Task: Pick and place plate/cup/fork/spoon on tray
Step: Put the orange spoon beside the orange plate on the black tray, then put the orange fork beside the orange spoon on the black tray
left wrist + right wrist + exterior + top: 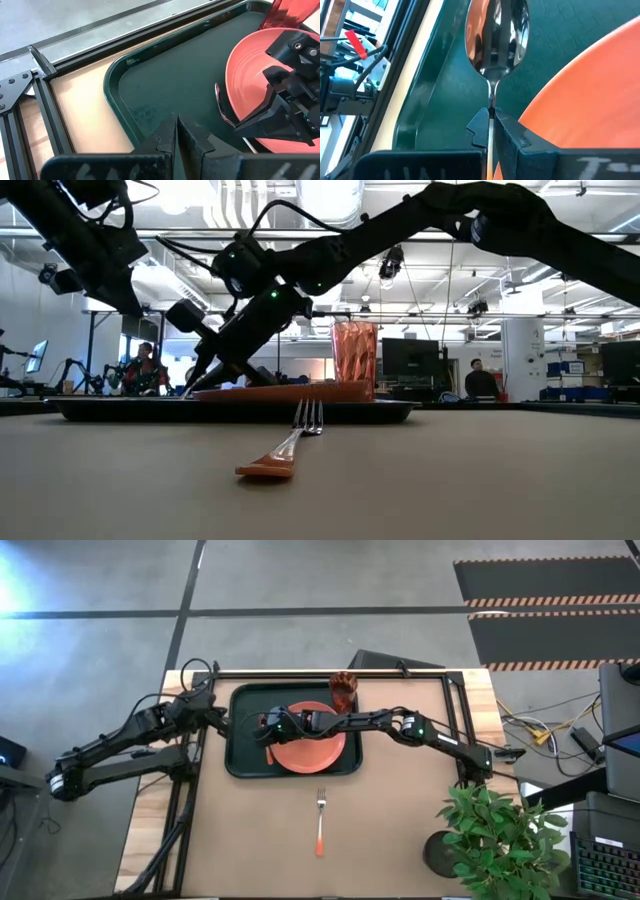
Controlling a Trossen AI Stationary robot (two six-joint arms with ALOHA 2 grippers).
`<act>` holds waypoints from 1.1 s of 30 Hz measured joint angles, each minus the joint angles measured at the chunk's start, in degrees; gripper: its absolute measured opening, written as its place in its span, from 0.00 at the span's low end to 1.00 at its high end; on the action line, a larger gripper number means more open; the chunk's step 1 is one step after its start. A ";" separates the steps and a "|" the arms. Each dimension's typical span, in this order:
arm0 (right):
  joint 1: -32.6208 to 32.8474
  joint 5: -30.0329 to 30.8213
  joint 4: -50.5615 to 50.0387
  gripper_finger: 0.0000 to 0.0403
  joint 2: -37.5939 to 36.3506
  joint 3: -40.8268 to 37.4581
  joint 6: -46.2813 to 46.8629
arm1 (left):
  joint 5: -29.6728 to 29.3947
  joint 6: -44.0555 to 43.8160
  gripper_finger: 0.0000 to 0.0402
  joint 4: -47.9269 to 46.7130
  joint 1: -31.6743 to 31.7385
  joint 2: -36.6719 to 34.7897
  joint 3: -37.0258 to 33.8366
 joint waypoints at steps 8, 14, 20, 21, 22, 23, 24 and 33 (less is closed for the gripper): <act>0.04 -2.60 1.79 0.02 0.06 -0.16 -1.44 | -0.01 -0.04 0.00 0.00 0.00 0.11 -0.07; 0.03 -2.74 2.49 0.05 0.09 -0.18 -1.57 | -0.02 -0.09 0.00 0.00 0.00 0.11 -0.09; 0.03 -2.65 2.59 0.10 0.09 -0.18 -1.60 | -0.02 -0.09 0.00 0.02 0.00 0.11 -0.11; 0.03 -2.58 2.67 0.11 0.09 -0.18 -1.62 | -0.02 -0.09 0.00 0.00 0.00 0.11 -0.11; 0.03 -2.54 2.74 0.12 0.09 -0.18 -1.62 | -0.02 -0.11 0.00 0.00 0.00 0.11 -0.11; 0.03 -2.52 2.81 0.13 0.09 -0.18 -1.62 | -0.02 -0.09 0.00 0.00 0.00 0.11 -0.11; 0.03 -2.52 2.87 0.14 0.09 -0.18 -1.62 | -0.02 -0.11 0.00 0.00 0.00 0.11 -0.11; -0.16 -3.20 6.71 0.16 0.09 -0.16 -1.78 | -0.01 -0.09 0.00 0.00 0.00 0.11 -0.11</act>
